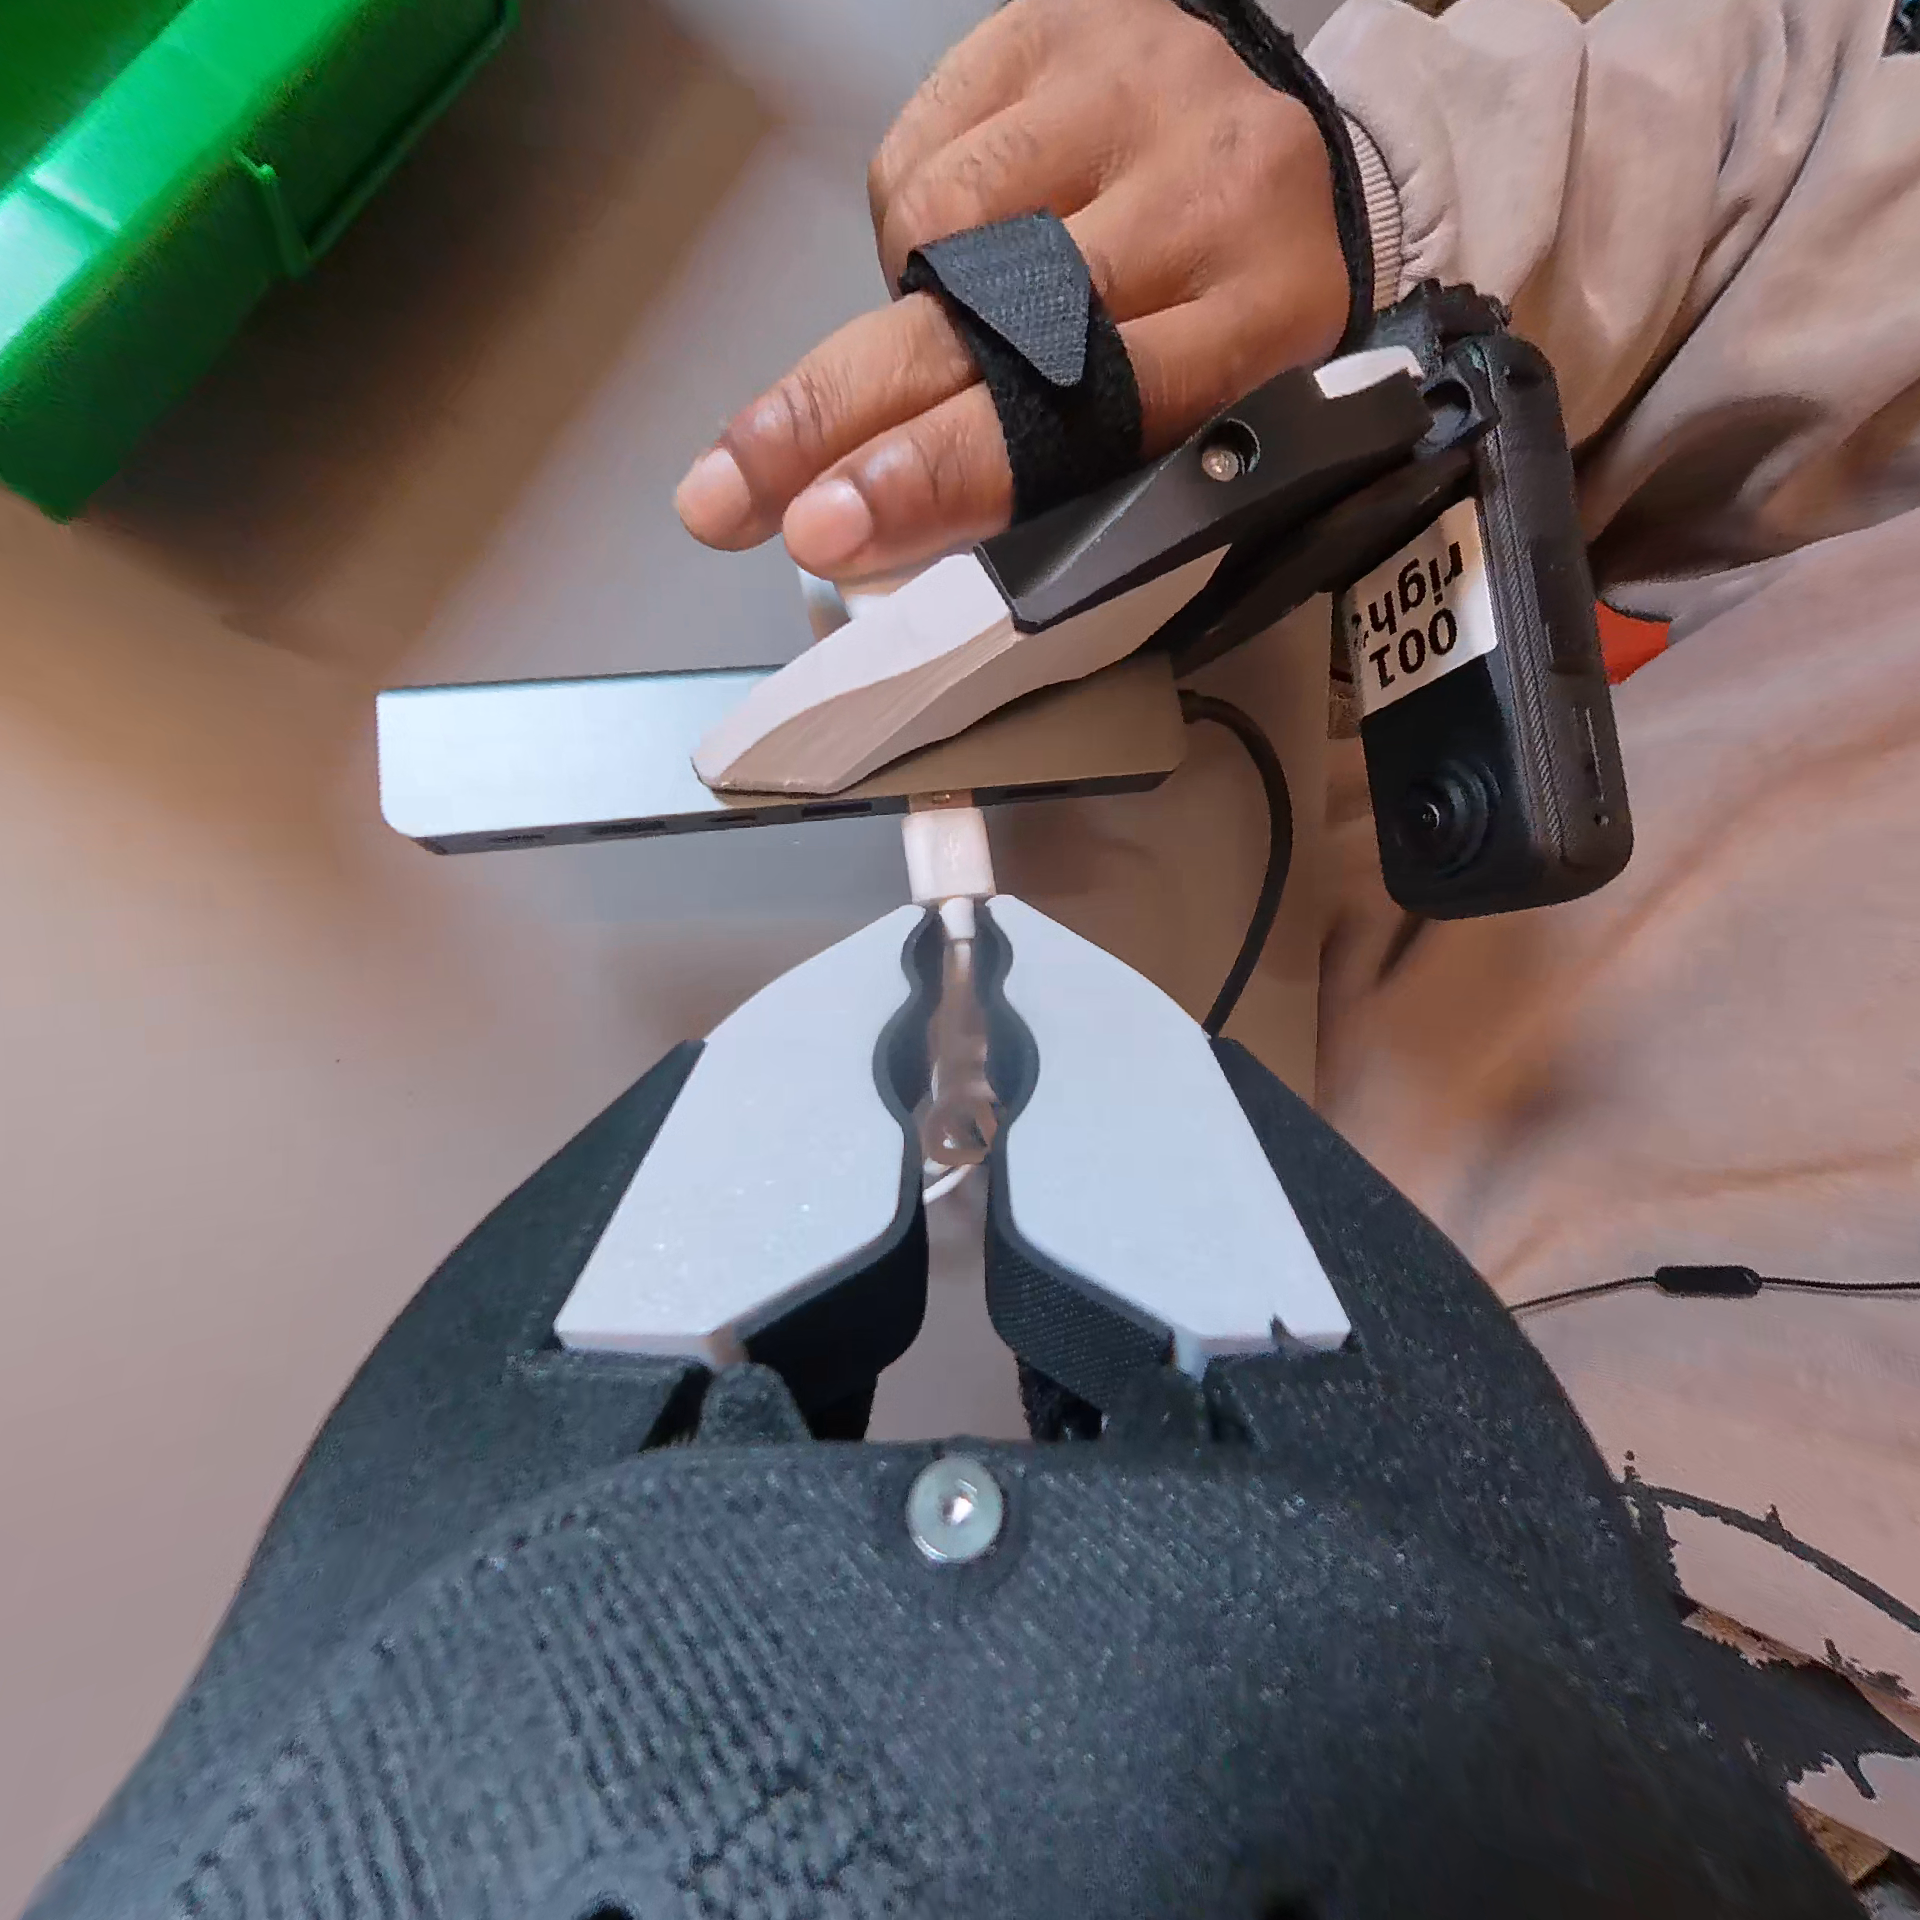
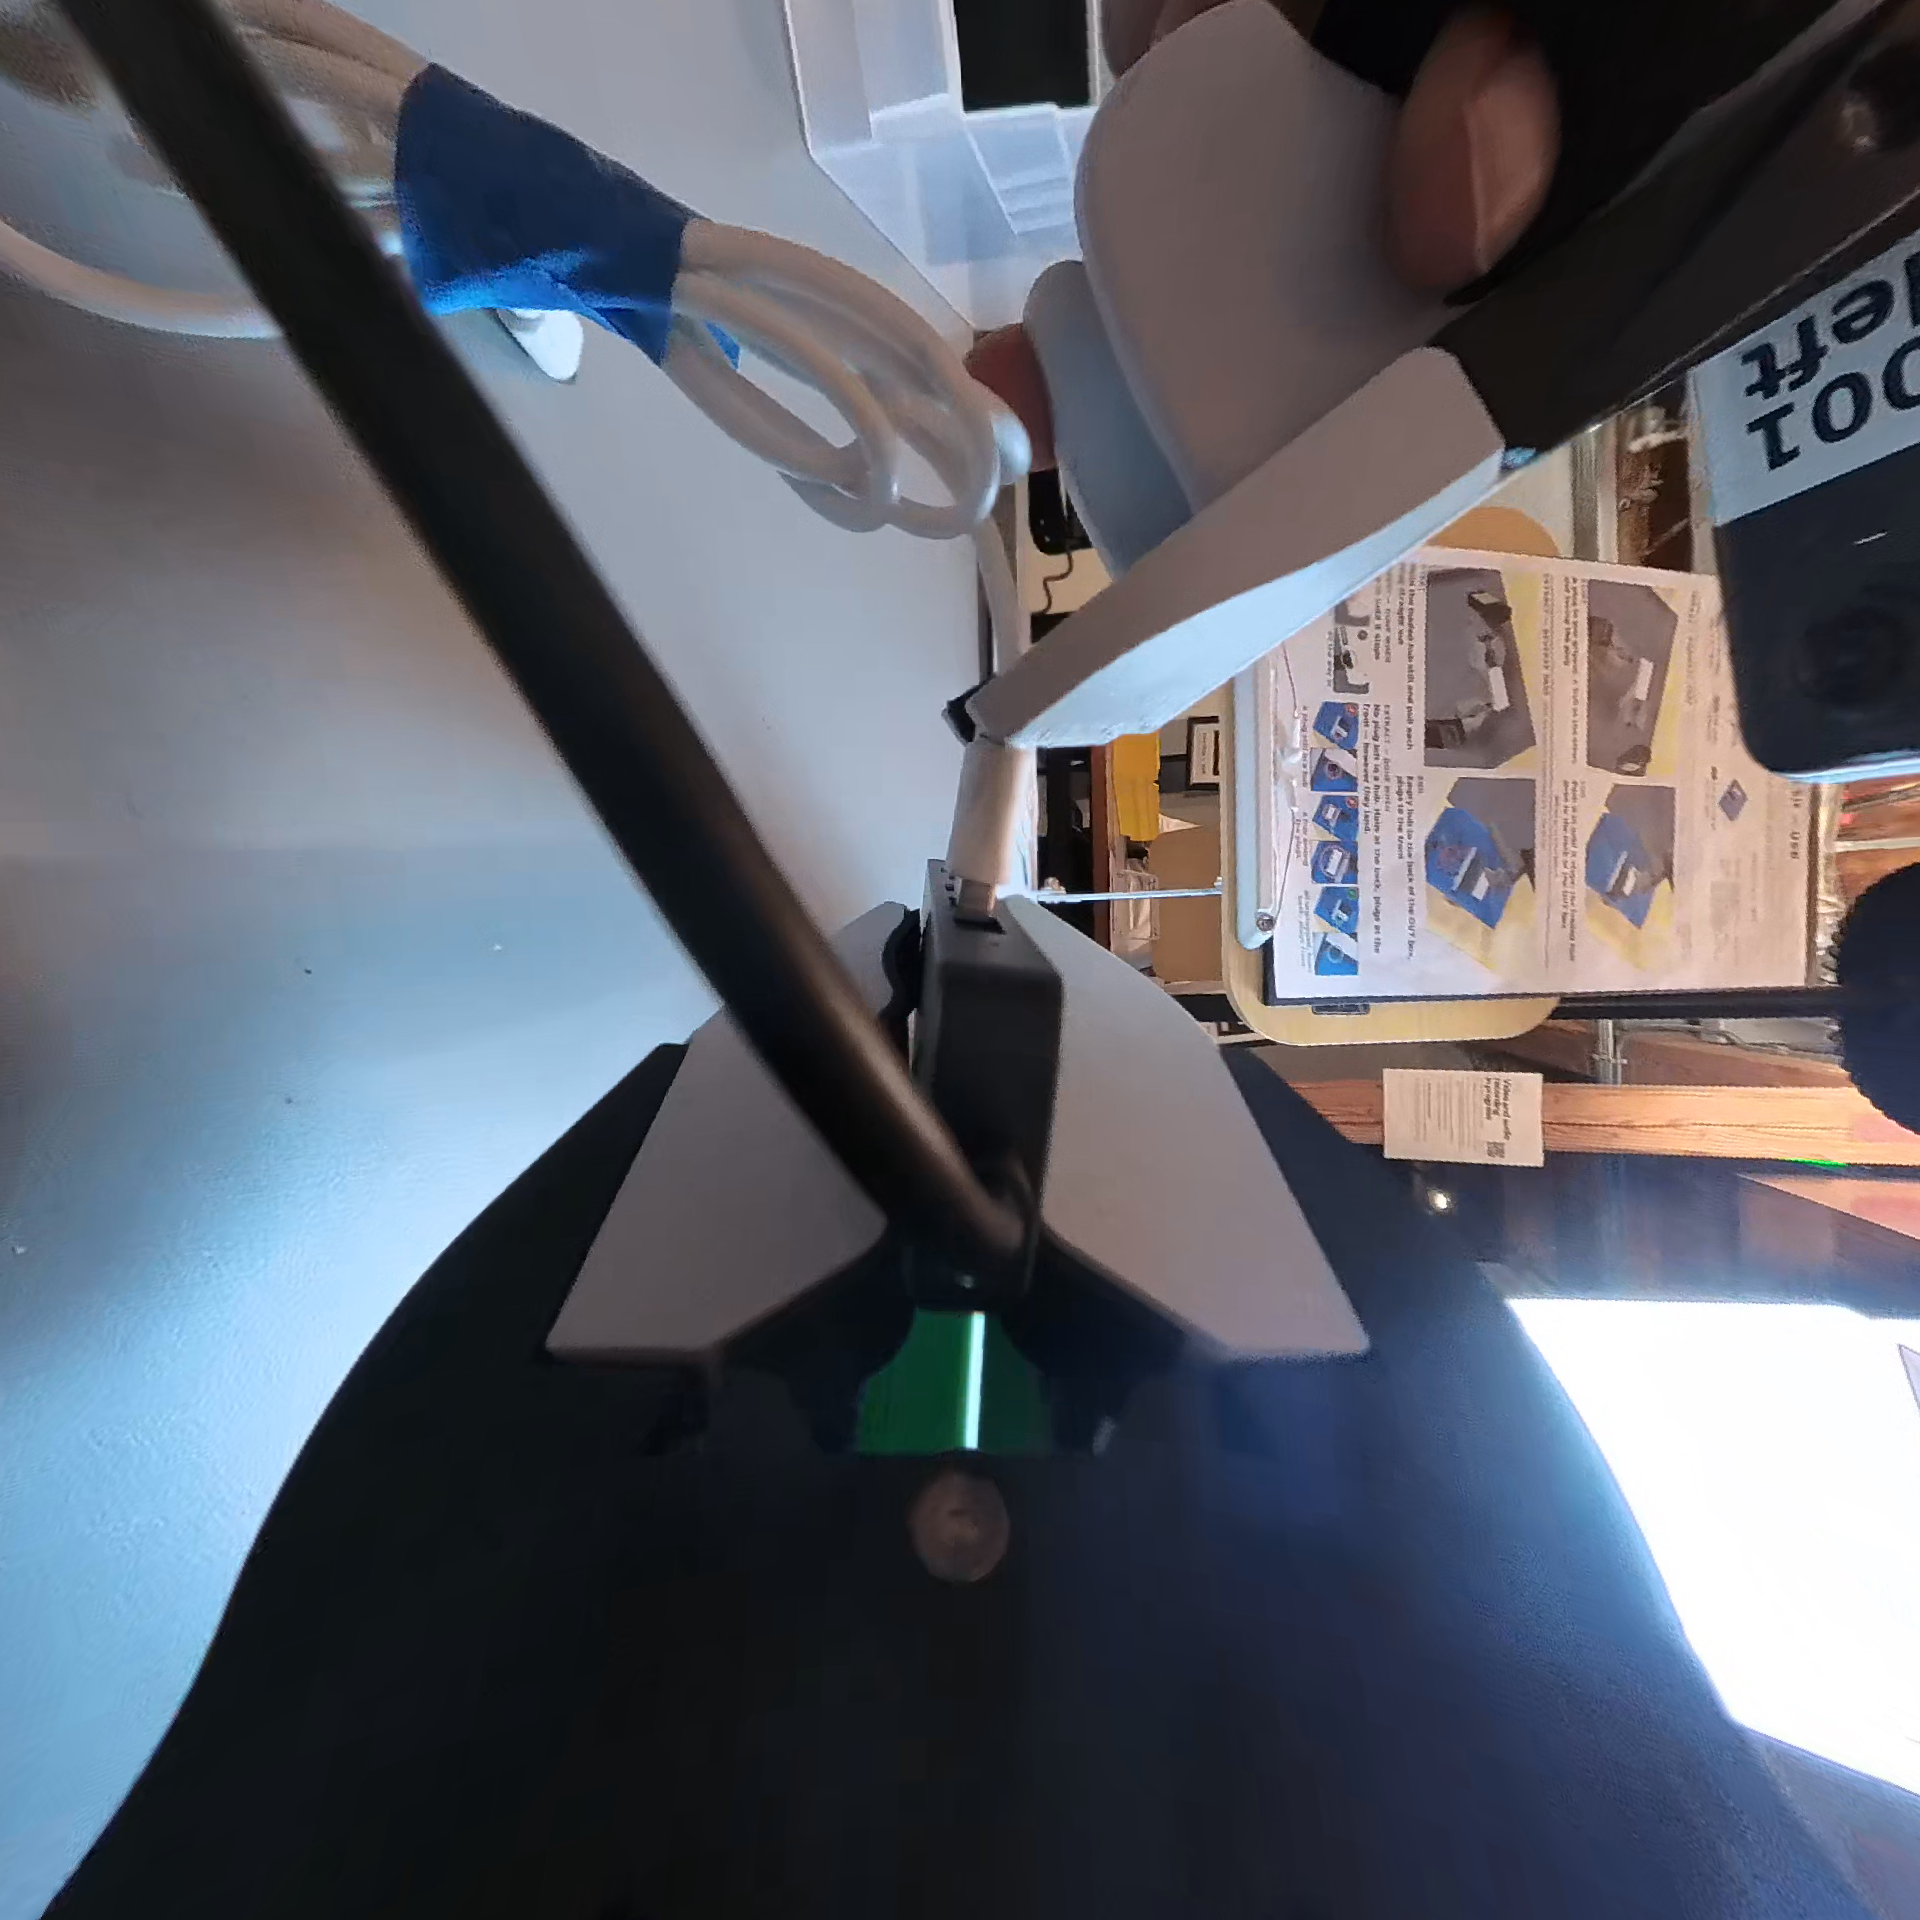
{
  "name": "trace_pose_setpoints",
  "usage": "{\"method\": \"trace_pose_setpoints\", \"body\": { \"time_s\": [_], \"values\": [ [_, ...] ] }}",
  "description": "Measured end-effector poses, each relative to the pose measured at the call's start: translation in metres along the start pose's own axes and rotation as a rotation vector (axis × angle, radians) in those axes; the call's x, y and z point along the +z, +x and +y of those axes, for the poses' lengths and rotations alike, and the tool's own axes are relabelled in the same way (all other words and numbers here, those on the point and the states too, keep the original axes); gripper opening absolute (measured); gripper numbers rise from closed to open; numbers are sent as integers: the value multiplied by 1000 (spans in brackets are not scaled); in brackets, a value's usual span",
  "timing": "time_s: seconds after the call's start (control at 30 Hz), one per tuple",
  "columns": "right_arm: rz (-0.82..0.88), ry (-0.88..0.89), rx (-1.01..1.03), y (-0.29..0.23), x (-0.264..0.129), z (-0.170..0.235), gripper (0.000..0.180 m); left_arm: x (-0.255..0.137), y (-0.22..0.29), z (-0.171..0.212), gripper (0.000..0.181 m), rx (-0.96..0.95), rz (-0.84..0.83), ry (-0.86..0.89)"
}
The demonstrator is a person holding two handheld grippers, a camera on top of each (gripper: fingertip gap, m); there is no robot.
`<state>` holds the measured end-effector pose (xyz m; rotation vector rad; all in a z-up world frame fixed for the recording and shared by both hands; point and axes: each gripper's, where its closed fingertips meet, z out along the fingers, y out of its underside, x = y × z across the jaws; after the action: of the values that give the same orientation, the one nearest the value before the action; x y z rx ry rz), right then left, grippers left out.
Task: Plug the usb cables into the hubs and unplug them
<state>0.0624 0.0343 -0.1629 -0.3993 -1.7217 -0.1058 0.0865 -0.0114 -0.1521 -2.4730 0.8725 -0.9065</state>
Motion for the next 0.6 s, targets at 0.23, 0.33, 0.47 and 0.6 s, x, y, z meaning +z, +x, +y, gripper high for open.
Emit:
{"method": "trace_pose_setpoints", "body": {
  "time_s": [0.23,0.33,0.47,0.6],
  "values": [
    [-40,66,53,-3,-6,-6,10,1,8,-1,5,24,29,64],
    [-62,76,85,-5,-7,-7,10,3,8,-1,3,20,42,91],
    [-85,65,53,-15,-4,-7,10,10,5,7,4,20,18,96],
    [-50,29,76,-5,1,-5,12,-1,1,4,6,57,-28,214]
  ]
}}
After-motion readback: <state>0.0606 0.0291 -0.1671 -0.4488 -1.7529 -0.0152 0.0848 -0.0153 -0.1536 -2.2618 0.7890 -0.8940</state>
